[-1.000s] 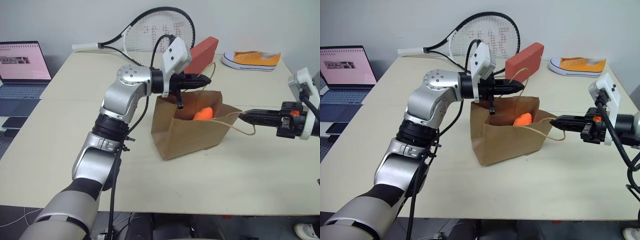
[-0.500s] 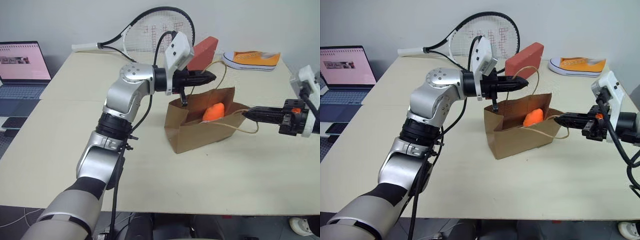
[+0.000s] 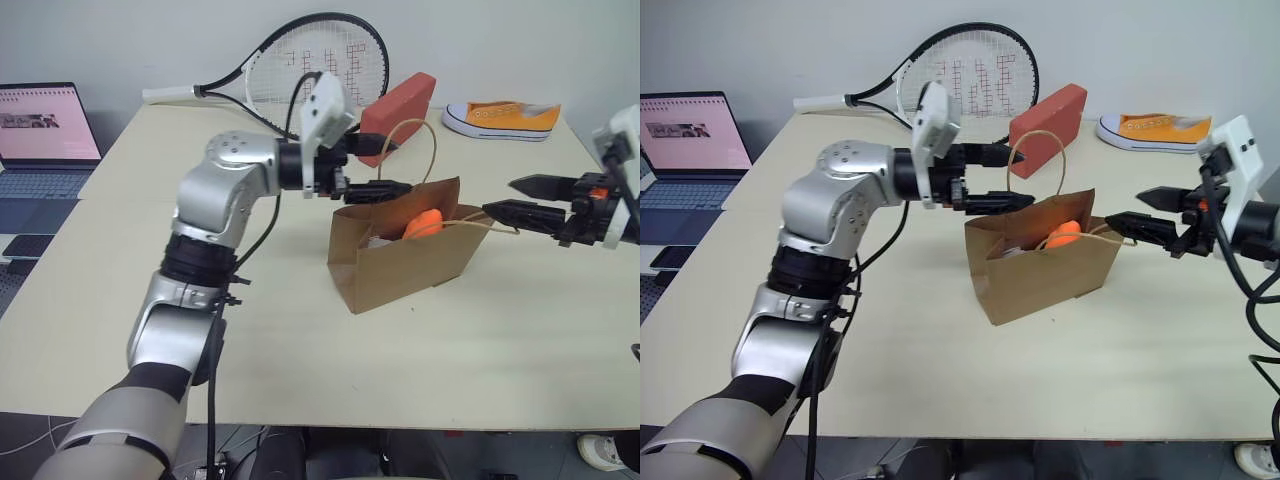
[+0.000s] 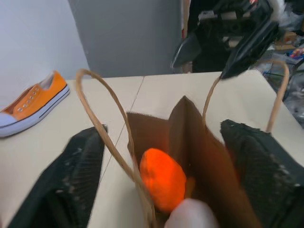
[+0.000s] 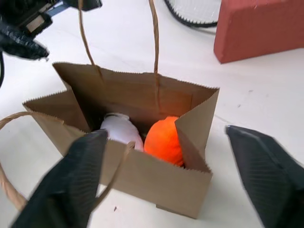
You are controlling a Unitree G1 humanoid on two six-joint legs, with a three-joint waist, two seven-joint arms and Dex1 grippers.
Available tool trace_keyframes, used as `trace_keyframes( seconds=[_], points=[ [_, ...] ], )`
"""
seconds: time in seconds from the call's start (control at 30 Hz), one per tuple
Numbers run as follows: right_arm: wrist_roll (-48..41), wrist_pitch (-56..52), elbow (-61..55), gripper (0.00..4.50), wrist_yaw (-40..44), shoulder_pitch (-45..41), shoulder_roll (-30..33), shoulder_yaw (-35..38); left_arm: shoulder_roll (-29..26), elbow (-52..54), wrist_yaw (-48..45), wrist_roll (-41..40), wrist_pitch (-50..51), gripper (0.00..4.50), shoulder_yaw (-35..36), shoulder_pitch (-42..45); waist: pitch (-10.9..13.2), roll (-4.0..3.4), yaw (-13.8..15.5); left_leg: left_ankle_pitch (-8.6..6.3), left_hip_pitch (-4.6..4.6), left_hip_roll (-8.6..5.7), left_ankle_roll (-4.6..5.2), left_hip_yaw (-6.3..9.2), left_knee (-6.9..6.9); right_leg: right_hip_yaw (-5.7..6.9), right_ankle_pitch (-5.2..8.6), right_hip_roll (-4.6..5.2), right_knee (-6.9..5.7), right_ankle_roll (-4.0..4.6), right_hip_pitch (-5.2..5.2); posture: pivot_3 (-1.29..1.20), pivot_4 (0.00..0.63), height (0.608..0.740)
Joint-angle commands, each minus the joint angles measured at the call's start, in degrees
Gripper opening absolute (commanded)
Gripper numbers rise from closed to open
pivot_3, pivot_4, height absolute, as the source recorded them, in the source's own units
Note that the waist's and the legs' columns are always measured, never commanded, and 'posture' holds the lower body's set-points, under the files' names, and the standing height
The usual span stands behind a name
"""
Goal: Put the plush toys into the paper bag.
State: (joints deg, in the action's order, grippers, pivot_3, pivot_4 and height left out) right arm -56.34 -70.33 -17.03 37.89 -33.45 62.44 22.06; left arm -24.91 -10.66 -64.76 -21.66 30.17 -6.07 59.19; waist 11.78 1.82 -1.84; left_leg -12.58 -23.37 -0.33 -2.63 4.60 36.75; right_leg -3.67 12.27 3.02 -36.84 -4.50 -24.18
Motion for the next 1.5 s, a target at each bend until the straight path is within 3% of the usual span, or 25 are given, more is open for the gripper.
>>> trace_keyframes(
  seconds=[0.03, 0.3, 0.47, 0.6, 0.8, 1.13, 1.5],
  points=[
    [3.0, 5.3, 1.0, 4.50, 2.0, -1.0, 2.5, 3.1, -2.5, 3.8, 1.1, -0.8, 0.6, 4.48, 2.7, -0.7, 0.0, 0.00, 0.0, 0.00, 0.00, 0.00, 0.00, 0.00, 0.03, 0.00, 0.00, 0.00, -0.01, 0.00, 0.00, 0.00, 0.150, 0.740],
    [12.3, 23.2, -1.6, 4.50, 13.8, 7.0, 5.9, 6.4, -11.1, 10.9, 1.3, -3.4, 2.0, 4.48, 8.1, -11.2, 0.0, -0.01, -0.2, 0.00, 0.04, 0.03, 0.00, -0.03, -0.04, 0.00, 0.01, 0.00, 0.00, 0.00, 0.00, 0.00, 0.150, 0.740],
    [8.7, 22.1, -6.2, 4.50, 22.2, 15.2, 7.0, 12.9, -12.4, 21.3, 2.9, -9.8, 5.4, 4.48, 12.2, -22.8, 0.0, -0.01, 0.0, 0.00, 0.05, 0.03, 0.00, -0.02, -0.03, -0.01, 0.01, 0.01, -0.02, 0.01, 0.01, 0.00, 0.150, 0.740],
    [4.5, 19.5, -12.1, 4.50, 21.9, 18.8, 5.3, 14.2, -11.2, 27.7, 5.7, -14.3, 8.6, 4.48, 13.4, -28.8, 0.0, 0.00, 0.2, 0.00, 0.05, 0.02, 0.00, 0.00, 0.17, 0.00, 0.01, 0.01, -0.02, 0.02, 0.13, 0.00, 0.150, 0.740],
    [2.0, 19.5, -20.6, 4.50, 16.6, 23.0, 0.9, 11.0, -7.5, 30.9, 11.1, -12.0, 5.6, 4.48, 9.4, -32.9, 0.0, 0.02, 0.2, 0.00, 0.36, 0.03, 0.00, -0.09, 0.22, -0.05, 0.15, 0.02, -0.02, 0.27, 0.41, 0.00, 0.150, 0.740],
    [0.6, 19.5, -23.1, 4.50, 14.4, 23.7, 1.3, 9.3, -0.8, 27.3, 17.4, -7.0, -0.8, 4.48, 5.2, -32.4, 0.0, 0.02, 0.3, 0.00, 0.44, 0.03, 0.00, -0.10, 0.18, -0.07, 0.18, 0.01, 0.01, 0.32, 0.50, 0.00, 0.150, 0.740],
    [-0.4, 19.8, -23.9, 4.50, 13.8, 22.3, 2.9, 8.0, 2.6, 22.1, 18.6, -3.9, -4.4, 4.48, 2.4, -30.9, 0.0, 0.02, 0.3, 0.00, 0.43, 0.01, 0.00, -0.10, 0.19, -0.07, 0.18, 0.01, 0.03, 0.31, 0.50, 0.00, 0.150, 0.740]
  ],
)
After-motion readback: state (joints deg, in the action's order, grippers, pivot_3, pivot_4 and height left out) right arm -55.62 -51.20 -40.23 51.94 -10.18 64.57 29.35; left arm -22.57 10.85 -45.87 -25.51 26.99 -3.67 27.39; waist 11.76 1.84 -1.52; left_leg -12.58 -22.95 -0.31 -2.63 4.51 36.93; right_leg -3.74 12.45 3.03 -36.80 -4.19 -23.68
